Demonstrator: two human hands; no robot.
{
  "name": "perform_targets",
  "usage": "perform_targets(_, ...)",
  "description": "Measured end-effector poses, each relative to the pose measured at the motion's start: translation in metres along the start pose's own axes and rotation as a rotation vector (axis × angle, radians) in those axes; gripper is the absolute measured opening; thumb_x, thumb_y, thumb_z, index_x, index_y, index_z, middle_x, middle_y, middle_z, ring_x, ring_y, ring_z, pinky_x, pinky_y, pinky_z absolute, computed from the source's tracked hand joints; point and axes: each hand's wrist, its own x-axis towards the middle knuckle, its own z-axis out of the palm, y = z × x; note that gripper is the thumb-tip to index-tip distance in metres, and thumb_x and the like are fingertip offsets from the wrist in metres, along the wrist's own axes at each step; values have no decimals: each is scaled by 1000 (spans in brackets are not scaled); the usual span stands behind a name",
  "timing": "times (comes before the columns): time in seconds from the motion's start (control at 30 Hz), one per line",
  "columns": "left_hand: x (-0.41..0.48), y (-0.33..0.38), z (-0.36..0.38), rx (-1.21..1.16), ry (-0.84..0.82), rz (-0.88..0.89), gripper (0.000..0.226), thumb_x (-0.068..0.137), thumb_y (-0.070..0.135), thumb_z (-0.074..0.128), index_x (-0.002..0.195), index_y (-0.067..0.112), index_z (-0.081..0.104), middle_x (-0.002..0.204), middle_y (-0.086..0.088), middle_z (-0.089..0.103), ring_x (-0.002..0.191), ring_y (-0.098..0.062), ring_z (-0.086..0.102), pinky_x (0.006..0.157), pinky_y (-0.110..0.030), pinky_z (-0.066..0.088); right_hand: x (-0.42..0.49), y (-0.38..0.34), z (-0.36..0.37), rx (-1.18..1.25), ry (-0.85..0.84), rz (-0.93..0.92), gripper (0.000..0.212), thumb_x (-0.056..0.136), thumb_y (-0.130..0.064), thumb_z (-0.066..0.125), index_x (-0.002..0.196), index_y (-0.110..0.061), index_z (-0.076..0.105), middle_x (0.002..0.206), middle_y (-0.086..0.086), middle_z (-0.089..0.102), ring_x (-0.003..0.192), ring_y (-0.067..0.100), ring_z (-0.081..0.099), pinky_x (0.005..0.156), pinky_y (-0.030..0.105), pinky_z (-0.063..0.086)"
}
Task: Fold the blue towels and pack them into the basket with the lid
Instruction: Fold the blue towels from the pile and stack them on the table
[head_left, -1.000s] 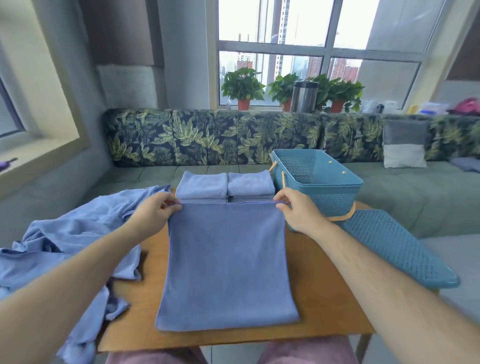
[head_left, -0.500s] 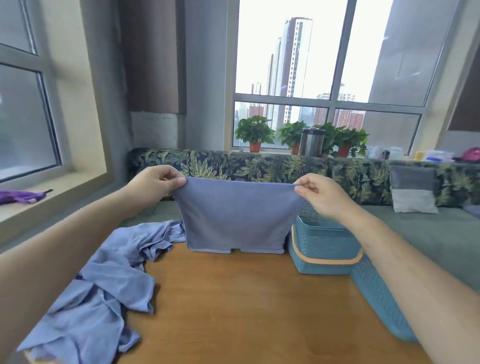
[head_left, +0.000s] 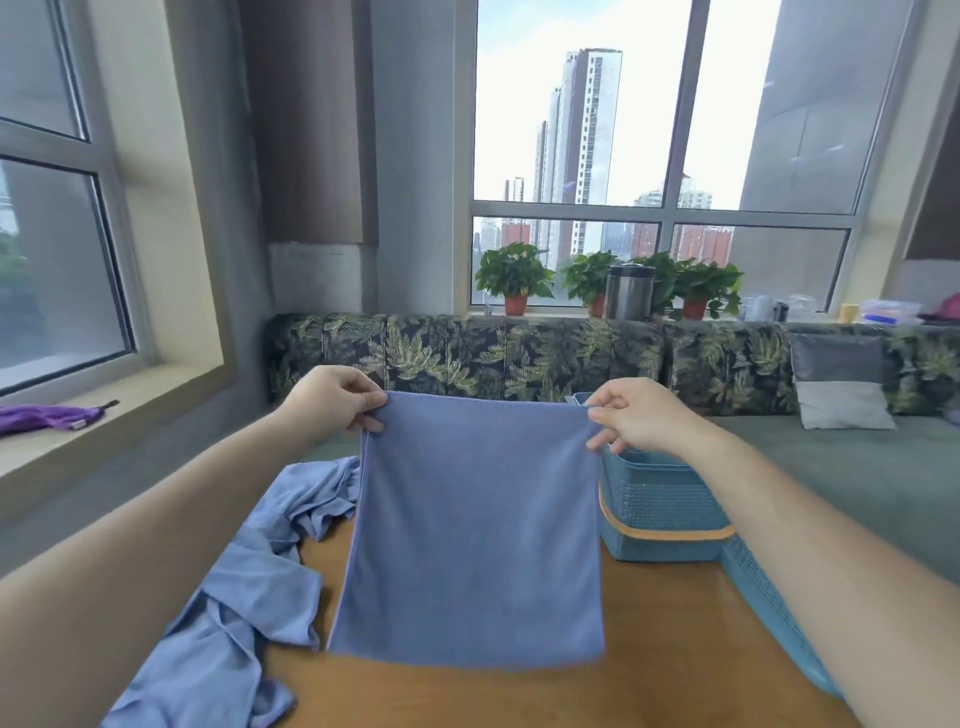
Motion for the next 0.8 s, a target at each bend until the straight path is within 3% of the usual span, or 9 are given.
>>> perform_targets(0.1,5,-13,8,-46,21,-10,7,93,8,69,94,1,68,92,-19,76,81,-26,76,72,-30,60,6,11,21,44,78,-4,10,101,-8,57,99,-13,65,100,10,72,79,14,76,76,37,62)
perform_targets(0.2,7,-22,12,-71,65,27,5,93,6,68,89,4,69,92,-18,75,88,-28,75,87,-40,60,9,20,35,56,177,-66,16,100,-12,56,91,-23,64,99,3,72,81,8,74,86,45,59)
perform_targets(0.33,-3,-40,17,-13,89,42,8,92,13,72,84,15,71,80,0,76,75,-12,73,78,-35,57,-2,31,47,43,244,-113,20,100,-14,56,92,-29,66,95,-9,71,85,3,71,89,41,57)
perform_targets(0.43,-28,-65,28,57,94,20,7,92,20,72,85,20,71,81,4,74,74,-12,69,75,-32,55,-25,49,67,26,189,-78,14,100,-14,58,100,-23,68,99,-5,72,92,9,69,90,34,53)
perform_targets(0.57,-74,-113,51,117,16,-54,5,92,23,71,87,21,72,66,18,67,55,6,55,57,-17,40,-67,95,104,-32,85,-46,12,97,-16,63,98,-26,71,99,-10,71,94,6,64,82,14,44)
perform_targets(0.63,-95,-134,60,127,-14,-74,5,92,25,71,88,22,72,76,18,69,67,6,59,61,-12,40,-86,119,123,-42,-13,-12,14,96,-16,64,95,-29,70,98,-13,71,94,5,63,83,17,43)
perform_targets(0.7,-110,-149,67,124,-36,-117,6,92,26,71,88,23,72,81,13,70,71,-4,60,60,-14,45,-102,134,137,15,-93,39,15,97,-13,63,95,-27,69,97,-11,72,93,7,65,82,21,45)
perform_targets(0.8,-124,-163,75,120,-94,-167,10,94,29,69,87,23,69,72,8,67,57,-13,55,55,-28,49,-113,144,147,76,-128,109,14,98,-14,62,95,-26,68,93,-9,73,83,4,64,76,21,45)
